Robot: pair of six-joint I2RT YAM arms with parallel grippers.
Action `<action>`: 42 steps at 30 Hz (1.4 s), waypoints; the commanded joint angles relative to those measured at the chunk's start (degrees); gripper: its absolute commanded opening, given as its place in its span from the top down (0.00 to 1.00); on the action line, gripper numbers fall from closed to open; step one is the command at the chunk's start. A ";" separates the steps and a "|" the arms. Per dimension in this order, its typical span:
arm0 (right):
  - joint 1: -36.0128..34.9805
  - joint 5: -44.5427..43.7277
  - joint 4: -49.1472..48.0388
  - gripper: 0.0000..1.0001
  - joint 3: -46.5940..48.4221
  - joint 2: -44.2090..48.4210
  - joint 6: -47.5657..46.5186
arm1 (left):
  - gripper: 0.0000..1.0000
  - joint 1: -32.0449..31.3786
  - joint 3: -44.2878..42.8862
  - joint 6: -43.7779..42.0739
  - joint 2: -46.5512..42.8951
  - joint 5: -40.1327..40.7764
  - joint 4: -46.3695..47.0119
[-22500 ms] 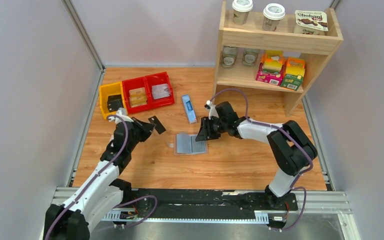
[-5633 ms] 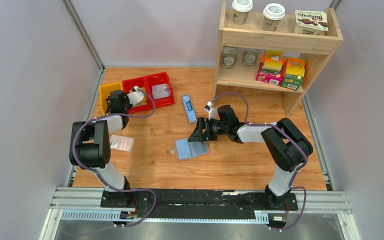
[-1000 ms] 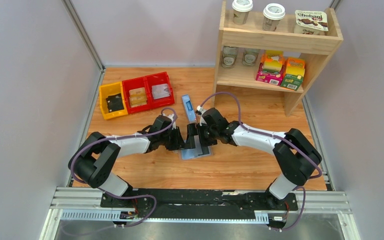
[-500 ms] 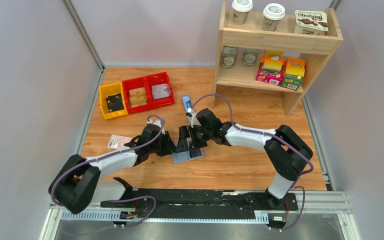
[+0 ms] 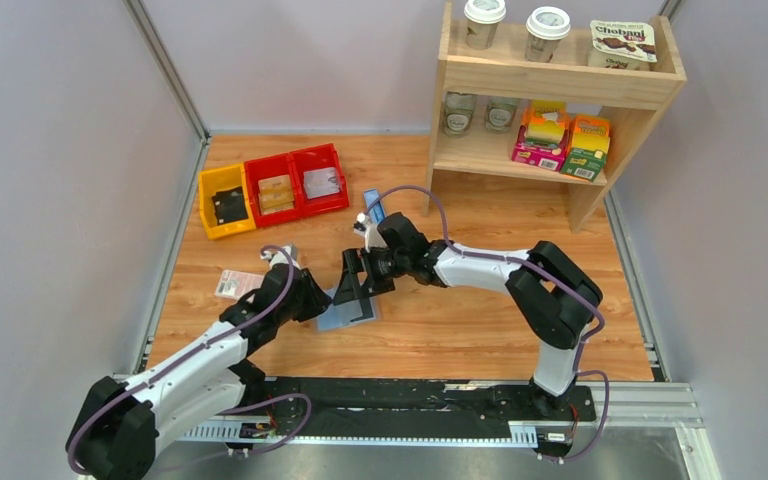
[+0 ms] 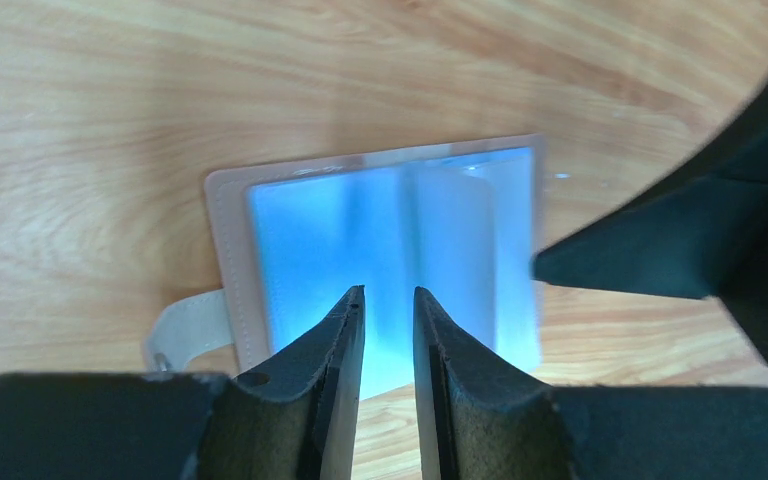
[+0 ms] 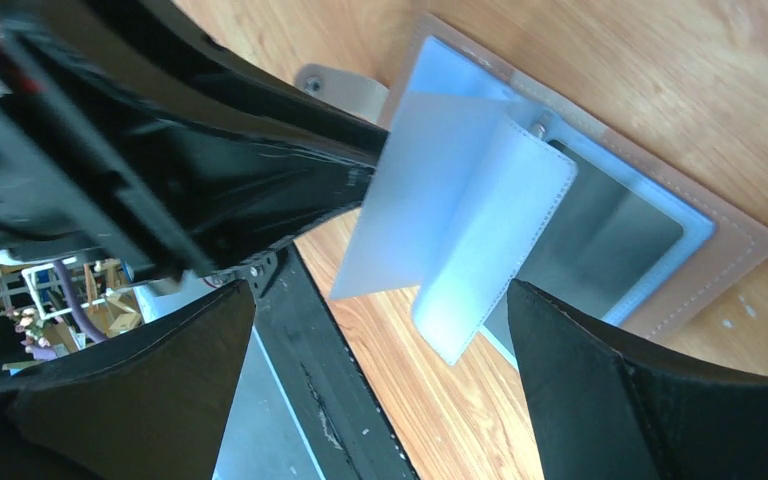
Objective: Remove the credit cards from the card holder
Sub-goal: Remove the credit card from the card holder.
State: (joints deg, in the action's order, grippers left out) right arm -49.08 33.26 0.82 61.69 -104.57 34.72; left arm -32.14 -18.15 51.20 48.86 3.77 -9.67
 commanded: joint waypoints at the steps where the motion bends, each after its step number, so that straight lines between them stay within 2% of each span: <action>1: -0.67 3.65 -5.91 0.00 3.26 -0.71 2.19 | 0.68 0.24 -0.39 1.80 1.85 4.40 -6.49; 7: -1.19 4.80 -7.67 0.00 3.96 -2.47 3.51 | 0.70 0.41 -1.27 -0.13 13.26 2.13 -2.91; 13: -1.19 5.06 -8.20 0.00 3.17 -2.30 3.60 | 0.74 0.50 -3.03 -2.16 26.18 -8.06 9.29; 20: -0.67 5.07 -9.88 0.00 0.45 0.24 3.51 | 0.76 0.50 -3.64 -1.46 26.73 -13.52 22.05; 23: 0.03 4.19 -9.61 0.00 -0.87 1.04 3.16 | 0.76 0.50 -4.70 -0.84 27.25 -15.11 23.21; 26: 0.39 4.10 -9.26 0.00 -1.13 0.60 2.64 | 0.73 0.50 -6.19 -1.89 25.06 -11.96 17.00; 32: 0.30 4.45 -9.96 0.00 0.09 -1.07 2.20 | 0.65 0.68 -6.90 -3.30 11.99 -0.27 0.46; 38: -0.05 5.77 -10.31 0.00 2.90 -4.05 1.93 | 0.65 1.03 -8.21 -3.12 -0.06 11.24 -12.47; 42: -0.49 4.81 -10.40 0.00 4.14 -6.95 1.75 | 0.65 1.12 -9.00 -2.51 -5.69 14.59 -18.18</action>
State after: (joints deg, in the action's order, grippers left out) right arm -50.33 41.47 -10.59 64.49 -107.70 37.65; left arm -31.16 -24.18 49.10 48.12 12.21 -18.37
